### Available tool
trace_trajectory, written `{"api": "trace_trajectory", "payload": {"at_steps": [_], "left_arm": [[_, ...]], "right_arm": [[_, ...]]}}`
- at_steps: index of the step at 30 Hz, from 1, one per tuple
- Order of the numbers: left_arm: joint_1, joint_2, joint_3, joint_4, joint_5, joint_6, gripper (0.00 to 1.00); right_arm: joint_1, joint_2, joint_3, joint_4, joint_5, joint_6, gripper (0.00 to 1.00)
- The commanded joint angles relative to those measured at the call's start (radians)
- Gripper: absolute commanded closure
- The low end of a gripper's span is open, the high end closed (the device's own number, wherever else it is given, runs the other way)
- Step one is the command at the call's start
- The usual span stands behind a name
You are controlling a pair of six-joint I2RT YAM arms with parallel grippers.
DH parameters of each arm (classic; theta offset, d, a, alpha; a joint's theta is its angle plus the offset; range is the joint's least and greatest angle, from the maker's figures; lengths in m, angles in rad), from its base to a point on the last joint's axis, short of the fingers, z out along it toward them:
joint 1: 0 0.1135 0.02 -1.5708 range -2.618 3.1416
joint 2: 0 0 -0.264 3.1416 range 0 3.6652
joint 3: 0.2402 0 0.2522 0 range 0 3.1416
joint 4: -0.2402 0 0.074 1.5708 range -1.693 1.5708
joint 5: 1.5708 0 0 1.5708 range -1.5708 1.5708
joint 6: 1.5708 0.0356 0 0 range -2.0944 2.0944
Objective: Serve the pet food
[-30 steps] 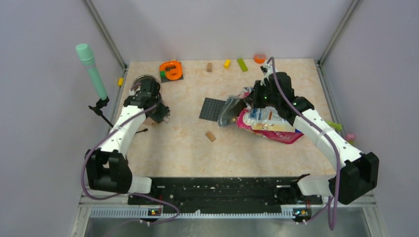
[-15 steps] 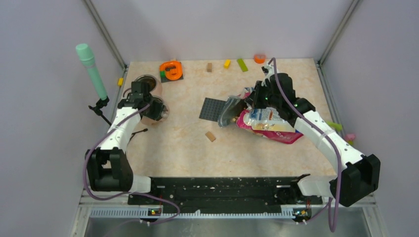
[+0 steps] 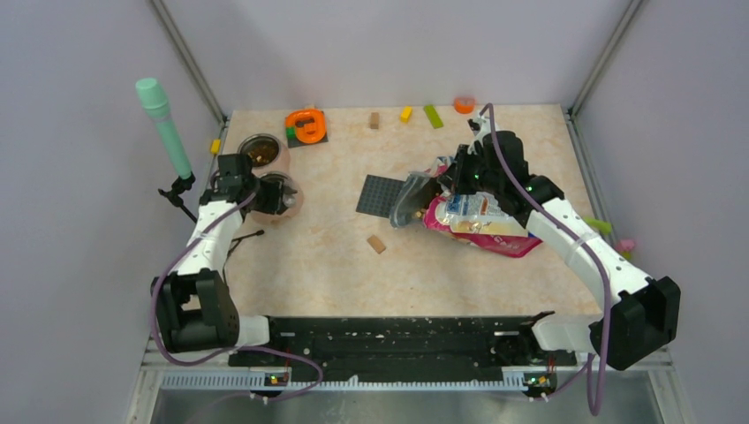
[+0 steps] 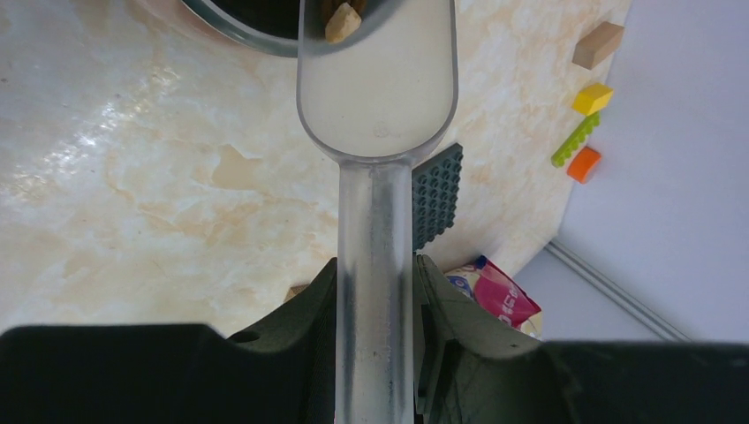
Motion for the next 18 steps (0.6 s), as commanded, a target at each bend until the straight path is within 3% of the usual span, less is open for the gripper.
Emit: {"api": "trace_trajectory", "payload": {"at_steps": [1,12,18], "left_arm": [[0.009,-0.064,-0.022,0.105,0.064,-0.067,1.0],[0.049,-0.099,-0.089,0.159,0.089,-0.108,1.0],[0.046,-0.108,-0.073,0.1,0.063,-0.05,1.0]], "right_arm": [[-0.001,-0.055,0.022,0.103,-0.047,0.012,1.0],[-0.002,-0.042,0.025,0.112,-0.049,0.008,1.0],[-0.002,-0.036,0.027,0.115,-0.048,0.004,1.0]]}}
